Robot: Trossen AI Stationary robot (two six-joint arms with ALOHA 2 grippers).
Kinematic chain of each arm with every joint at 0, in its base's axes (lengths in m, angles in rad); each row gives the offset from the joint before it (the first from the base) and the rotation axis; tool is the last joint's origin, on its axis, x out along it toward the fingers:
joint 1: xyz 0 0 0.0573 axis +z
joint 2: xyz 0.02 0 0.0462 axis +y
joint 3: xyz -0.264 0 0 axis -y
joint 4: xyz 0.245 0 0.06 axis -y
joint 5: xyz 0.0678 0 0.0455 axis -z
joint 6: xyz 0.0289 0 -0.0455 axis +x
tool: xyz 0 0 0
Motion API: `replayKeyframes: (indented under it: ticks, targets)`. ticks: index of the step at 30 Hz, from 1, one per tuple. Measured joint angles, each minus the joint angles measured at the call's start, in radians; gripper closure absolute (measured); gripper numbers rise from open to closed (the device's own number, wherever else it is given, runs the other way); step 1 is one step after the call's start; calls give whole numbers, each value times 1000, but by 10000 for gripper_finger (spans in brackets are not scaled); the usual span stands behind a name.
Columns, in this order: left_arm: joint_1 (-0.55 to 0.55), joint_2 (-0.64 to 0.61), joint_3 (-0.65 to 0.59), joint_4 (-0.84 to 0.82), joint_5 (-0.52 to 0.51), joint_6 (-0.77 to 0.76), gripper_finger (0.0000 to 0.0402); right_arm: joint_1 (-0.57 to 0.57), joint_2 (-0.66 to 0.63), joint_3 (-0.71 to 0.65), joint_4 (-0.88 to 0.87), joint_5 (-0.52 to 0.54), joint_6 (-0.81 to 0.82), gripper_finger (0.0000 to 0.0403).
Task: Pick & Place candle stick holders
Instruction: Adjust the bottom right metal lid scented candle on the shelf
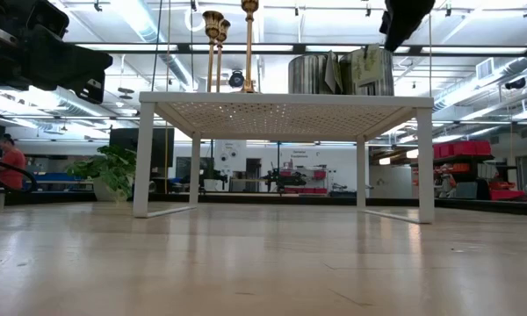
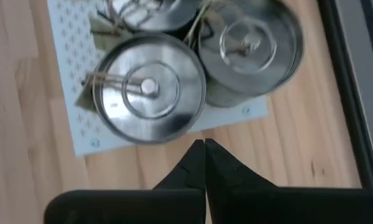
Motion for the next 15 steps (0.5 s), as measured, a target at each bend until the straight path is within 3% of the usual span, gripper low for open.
replayKeyframes:
  ticks: [6, 15]
  targets:
    - [0, 0, 0, 0, 0, 0, 383, 0, 21, -9, -18, -18, -7, 403]
    - [0, 0, 0, 0, 0, 0, 383, 0, 27, -129, 7, -19, -1, 403]
